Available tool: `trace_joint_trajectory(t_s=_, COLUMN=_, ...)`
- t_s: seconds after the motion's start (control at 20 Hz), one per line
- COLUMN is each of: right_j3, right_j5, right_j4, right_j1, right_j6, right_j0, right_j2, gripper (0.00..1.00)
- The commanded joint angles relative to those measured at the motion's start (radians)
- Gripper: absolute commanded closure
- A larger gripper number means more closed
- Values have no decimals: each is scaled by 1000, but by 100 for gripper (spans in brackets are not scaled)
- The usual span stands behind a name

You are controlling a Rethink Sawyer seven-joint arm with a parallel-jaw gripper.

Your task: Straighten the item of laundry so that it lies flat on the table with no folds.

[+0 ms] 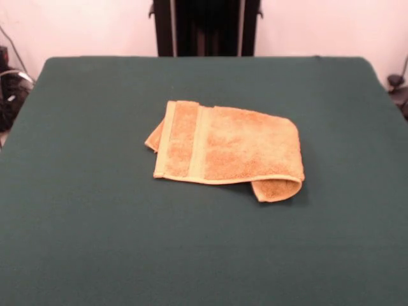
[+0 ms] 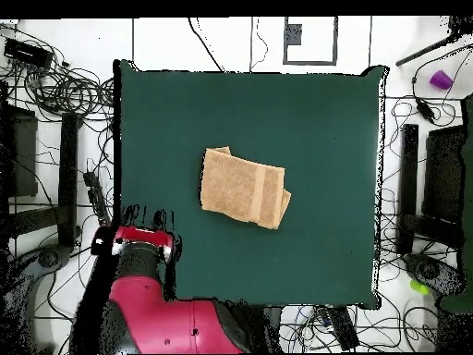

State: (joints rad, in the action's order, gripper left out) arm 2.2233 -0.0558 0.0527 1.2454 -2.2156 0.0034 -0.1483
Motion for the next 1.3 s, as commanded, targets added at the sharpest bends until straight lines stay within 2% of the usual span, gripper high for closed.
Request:
trace_joint_trajectory(t_s=0.05, right_j3=79, right_j5=-77, right_j4=119, right_j1=-240, right_j6=-50, right_j0=55, right_j2=-111, gripper=0)
trace_joint_trajectory(t_s=0.15, right_j3=70, right_j5=-109, right_j4=156, right_j1=-281, right_j6=-56, right_j0=53, right_j2=-97, gripper=0)
trace_joint_trajectory(t_s=0.3, right_j3=48, right_j5=-242, right_j4=199, right_j1=-350, right_j6=-83, right_j0=82, right_j2=-42, gripper=0)
trace_joint_trajectory(t_s=0.45, right_j3=-15, right_j5=-323, right_j4=212, right_j1=-426, right_j6=-76, right_j0=121, right_j2=13, gripper=0)
trace_joint_trajectory(t_s=0.65, right_j3=-103, right_j5=-396, right_j4=269, right_j1=-525, right_j6=-62, right_j0=95, right_j2=-1, gripper=0)
trace_joint_trajectory(t_s=0.85, right_j3=-129, right_j5=-410, right_j4=447, right_j1=-598, right_j6=-101, right_j0=-69, right_j2=-157, gripper=0)
trace_joint_trajectory(t_s=1.1, right_j3=-242, right_j5=-409, right_j4=588, right_j1=-714, right_j6=-76, right_j0=-132, right_j2=-215, gripper=0)
trace_joint_trajectory(t_s=1.3, right_j3=-291, right_j5=-225, right_j4=841, right_j1=-765, right_j6=-102, right_j0=-334, right_j2=-479, gripper=0)
